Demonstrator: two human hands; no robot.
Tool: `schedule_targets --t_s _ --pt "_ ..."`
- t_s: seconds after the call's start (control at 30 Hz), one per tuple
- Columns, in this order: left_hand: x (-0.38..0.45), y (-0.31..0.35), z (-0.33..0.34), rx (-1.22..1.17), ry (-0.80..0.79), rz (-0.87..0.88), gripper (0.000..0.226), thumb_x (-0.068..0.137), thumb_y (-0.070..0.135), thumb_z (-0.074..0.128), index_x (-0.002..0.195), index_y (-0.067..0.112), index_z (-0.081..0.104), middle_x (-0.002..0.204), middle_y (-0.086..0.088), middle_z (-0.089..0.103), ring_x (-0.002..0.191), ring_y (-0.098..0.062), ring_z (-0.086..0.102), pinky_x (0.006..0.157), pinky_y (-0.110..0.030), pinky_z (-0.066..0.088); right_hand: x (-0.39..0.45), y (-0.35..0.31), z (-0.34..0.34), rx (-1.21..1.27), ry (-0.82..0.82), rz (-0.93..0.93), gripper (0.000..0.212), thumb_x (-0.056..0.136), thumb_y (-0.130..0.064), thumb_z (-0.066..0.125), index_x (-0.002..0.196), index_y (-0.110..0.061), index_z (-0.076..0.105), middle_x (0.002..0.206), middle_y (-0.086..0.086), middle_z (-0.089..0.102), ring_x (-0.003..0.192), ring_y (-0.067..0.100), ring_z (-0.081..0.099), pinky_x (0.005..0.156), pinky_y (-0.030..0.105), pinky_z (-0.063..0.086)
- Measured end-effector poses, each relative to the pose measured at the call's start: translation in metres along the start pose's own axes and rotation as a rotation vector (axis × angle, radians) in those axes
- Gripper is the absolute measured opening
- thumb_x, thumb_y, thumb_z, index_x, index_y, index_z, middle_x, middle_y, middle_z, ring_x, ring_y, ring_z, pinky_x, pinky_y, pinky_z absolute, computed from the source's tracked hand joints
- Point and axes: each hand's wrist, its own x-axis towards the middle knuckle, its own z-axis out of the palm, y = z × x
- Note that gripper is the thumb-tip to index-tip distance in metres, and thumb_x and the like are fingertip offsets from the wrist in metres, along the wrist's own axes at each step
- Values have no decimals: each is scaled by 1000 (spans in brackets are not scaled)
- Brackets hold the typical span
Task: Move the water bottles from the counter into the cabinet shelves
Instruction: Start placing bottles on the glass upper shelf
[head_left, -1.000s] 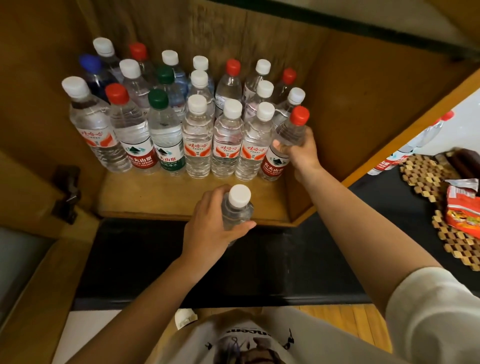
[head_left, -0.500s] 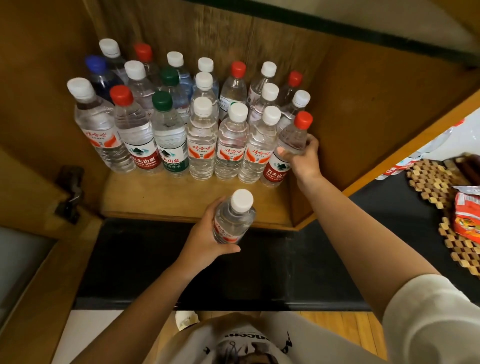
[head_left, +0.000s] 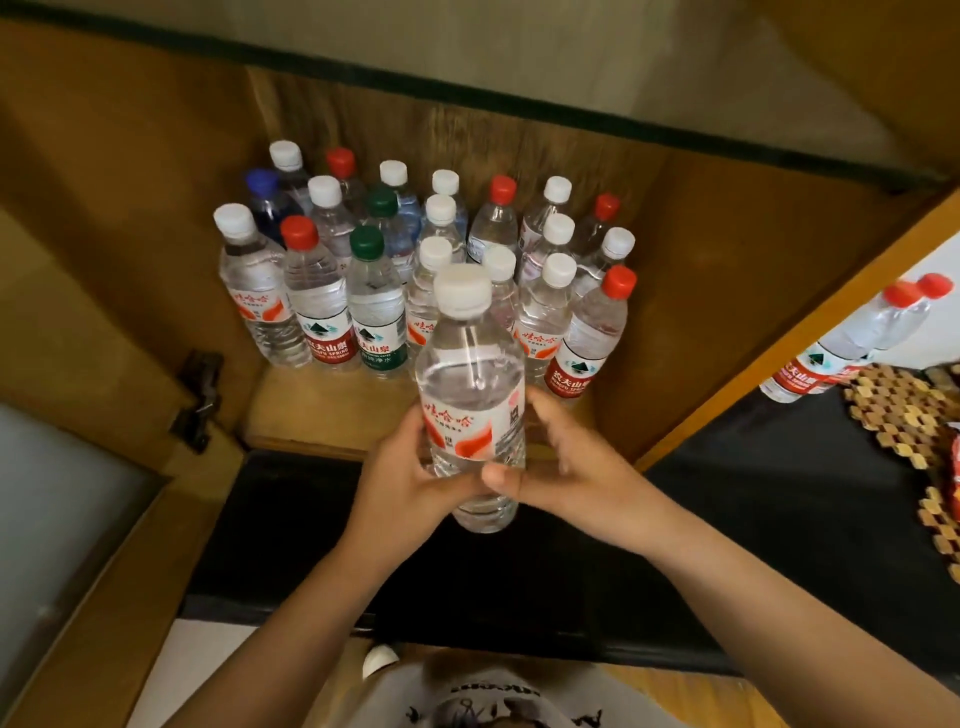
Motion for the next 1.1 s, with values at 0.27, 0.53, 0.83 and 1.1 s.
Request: schedule_targets --t_s 0.27,0.53,0.83,1.1 --pt "0 136 -43 493 285 475 57 62 57 62 110 26 60 95 26 64 90 3 63 72 -17 53 -4 -135 0 -315 227 -390 80 62 -61 66 130 -31 35 123 -21 56 113 -5 53 90 28 52" --pt "41 238 -89 562 451 635 64 54 63 66 110 33 62 97 22 68 92 5 62 76 -17 52 42 -247 -16 -250 212 -632 45 69 -35 72 109 -27 52 99 -13 68 94 -4 63 81 19 52" --pt "111 248 -137 390 420 577 67 63 59 71 123 37 51 107 20 66 98 4 62 87 -32 53 119 -306 -19 -198 159 -550 13 84 -14 63 84 -26 60 66 -13 69 60 -7 64 48 8 45" --pt "155 205 -167 1024 316 10 55 85 59 49 127 24 48 118 -2 62 107 -23 58 85 -38 49 224 -329 -16 -140 344 -432 25 83 -14 65 107 -14 60 95 1 66 74 6 61 62 22 47"
